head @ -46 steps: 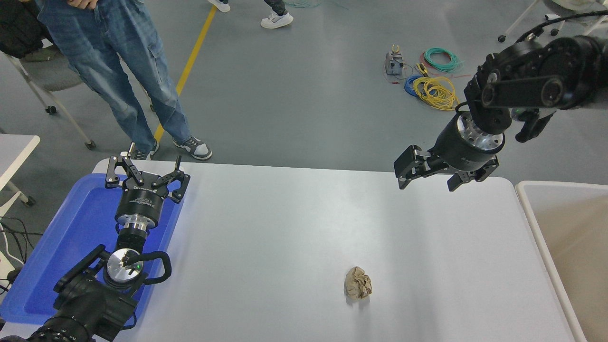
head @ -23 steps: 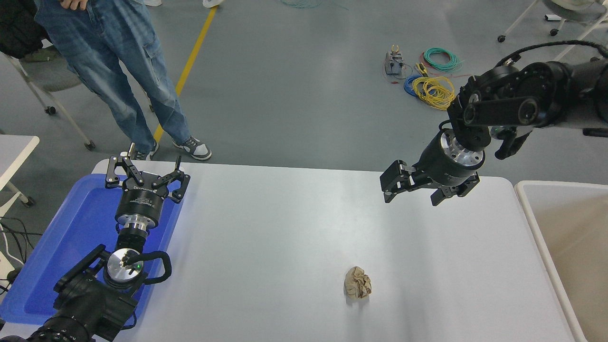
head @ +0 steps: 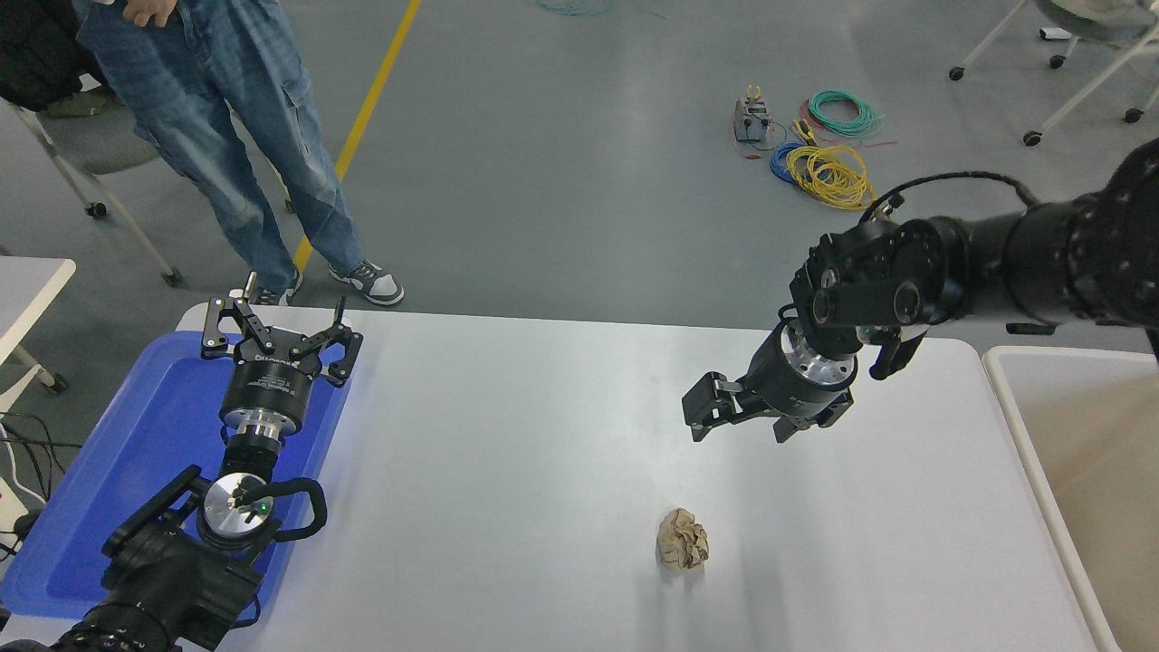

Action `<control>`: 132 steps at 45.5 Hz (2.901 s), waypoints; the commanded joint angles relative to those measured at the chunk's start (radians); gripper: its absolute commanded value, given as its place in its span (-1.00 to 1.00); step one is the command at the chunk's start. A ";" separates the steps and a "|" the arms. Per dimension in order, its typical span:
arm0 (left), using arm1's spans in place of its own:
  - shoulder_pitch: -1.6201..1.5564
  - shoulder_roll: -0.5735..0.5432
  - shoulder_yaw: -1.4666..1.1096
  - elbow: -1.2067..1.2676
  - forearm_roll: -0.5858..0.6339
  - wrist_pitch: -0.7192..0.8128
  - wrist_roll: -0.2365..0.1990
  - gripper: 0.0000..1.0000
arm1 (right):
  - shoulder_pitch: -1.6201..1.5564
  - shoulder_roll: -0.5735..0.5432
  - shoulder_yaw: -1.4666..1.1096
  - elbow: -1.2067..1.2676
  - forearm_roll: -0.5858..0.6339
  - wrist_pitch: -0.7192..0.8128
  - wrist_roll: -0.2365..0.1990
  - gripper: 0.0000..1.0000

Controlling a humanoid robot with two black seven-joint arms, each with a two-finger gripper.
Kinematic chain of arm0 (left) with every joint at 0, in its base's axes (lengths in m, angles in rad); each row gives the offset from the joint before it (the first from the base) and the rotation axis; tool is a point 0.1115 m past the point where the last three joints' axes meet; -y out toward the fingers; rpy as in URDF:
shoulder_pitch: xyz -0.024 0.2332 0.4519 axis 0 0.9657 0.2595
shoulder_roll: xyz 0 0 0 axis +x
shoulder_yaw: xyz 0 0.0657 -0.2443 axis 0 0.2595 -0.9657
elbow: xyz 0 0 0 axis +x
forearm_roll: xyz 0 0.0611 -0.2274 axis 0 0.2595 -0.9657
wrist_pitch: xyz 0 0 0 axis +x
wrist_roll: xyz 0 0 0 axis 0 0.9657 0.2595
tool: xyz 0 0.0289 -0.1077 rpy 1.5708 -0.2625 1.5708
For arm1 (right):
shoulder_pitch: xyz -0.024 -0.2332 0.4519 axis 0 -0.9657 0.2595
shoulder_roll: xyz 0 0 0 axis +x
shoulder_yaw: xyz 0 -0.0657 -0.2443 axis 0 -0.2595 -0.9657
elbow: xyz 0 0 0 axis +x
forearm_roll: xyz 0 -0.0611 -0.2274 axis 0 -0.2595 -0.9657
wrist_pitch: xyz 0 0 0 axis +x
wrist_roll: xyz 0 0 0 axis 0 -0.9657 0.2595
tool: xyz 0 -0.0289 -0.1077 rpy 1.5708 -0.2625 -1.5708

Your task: Pick up paper ball place in dustbin

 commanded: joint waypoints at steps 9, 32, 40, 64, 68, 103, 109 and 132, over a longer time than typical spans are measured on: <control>0.000 -0.001 0.000 -0.001 0.000 0.000 0.000 1.00 | -0.192 0.025 0.117 -0.065 -0.066 -0.063 0.000 1.00; 0.000 -0.001 0.000 0.000 0.000 0.000 0.000 1.00 | -0.355 0.034 0.187 -0.157 -0.089 -0.109 0.001 1.00; 0.000 -0.001 0.000 0.000 0.000 0.000 0.000 1.00 | -0.376 0.034 0.204 -0.165 -0.104 -0.129 0.001 1.00; 0.000 0.001 0.000 0.000 0.000 0.000 0.000 1.00 | -0.451 0.034 0.193 -0.219 -0.176 -0.241 0.007 0.95; 0.000 -0.001 0.000 0.000 0.000 0.000 0.000 1.00 | -0.451 0.034 0.193 -0.214 -0.178 -0.241 0.010 0.88; 0.000 0.001 0.000 0.000 0.000 0.000 0.000 1.00 | -0.448 0.034 0.186 -0.183 -0.313 -0.228 0.089 -0.44; 0.000 -0.001 0.000 0.000 0.000 0.000 0.000 1.00 | -0.441 0.034 0.186 -0.183 -0.334 -0.228 0.101 -0.77; -0.001 -0.001 0.000 0.000 0.000 0.000 0.000 1.00 | -0.211 0.028 0.133 -0.071 -0.317 -0.225 0.101 -0.82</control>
